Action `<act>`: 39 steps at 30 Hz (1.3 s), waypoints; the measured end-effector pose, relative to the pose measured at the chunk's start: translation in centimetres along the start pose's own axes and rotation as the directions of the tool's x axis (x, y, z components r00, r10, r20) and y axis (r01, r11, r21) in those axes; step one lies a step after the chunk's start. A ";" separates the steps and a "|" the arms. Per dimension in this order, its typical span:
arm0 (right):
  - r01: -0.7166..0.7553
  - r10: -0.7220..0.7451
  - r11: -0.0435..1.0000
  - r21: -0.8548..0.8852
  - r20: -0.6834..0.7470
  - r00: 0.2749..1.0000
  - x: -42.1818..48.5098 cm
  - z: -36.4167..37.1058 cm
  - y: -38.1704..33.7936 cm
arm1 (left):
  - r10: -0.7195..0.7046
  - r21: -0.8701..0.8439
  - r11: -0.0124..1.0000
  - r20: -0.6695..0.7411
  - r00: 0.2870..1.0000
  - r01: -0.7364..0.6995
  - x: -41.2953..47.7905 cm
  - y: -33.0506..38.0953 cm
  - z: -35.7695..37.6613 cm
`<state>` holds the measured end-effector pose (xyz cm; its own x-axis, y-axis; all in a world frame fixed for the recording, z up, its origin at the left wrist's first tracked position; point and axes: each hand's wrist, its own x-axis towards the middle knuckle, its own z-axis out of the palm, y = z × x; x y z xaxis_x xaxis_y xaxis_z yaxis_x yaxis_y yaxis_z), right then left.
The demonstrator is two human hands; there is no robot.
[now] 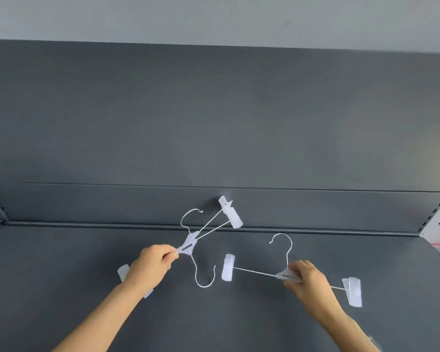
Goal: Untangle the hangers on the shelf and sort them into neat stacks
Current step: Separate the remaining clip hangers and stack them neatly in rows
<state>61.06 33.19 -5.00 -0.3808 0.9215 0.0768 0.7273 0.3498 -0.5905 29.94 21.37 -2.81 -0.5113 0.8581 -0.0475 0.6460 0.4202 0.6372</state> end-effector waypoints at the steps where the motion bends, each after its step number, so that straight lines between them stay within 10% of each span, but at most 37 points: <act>1: 0.012 -0.012 1.000 0.008 0.004 1.000 0.2 0.3 -0.7 | -0.008 -0.007 1.000 -0.012 1.000 0.008 -0.2 -0.3 -0.4; 39: 0.341 -0.389 0.892 0.298 0.118 0.914 -7.7 27.2 -47.1 | -0.282 -0.293 0.939 -0.361 0.889 0.179 -12.0 -36.5 -35.6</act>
<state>14.18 5.04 0.32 -0.6978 0.6863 0.2052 0.3488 0.5757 -0.7395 -7.69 -14.80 1.89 -0.8415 0.5373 0.0558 0.3489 0.4618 0.8155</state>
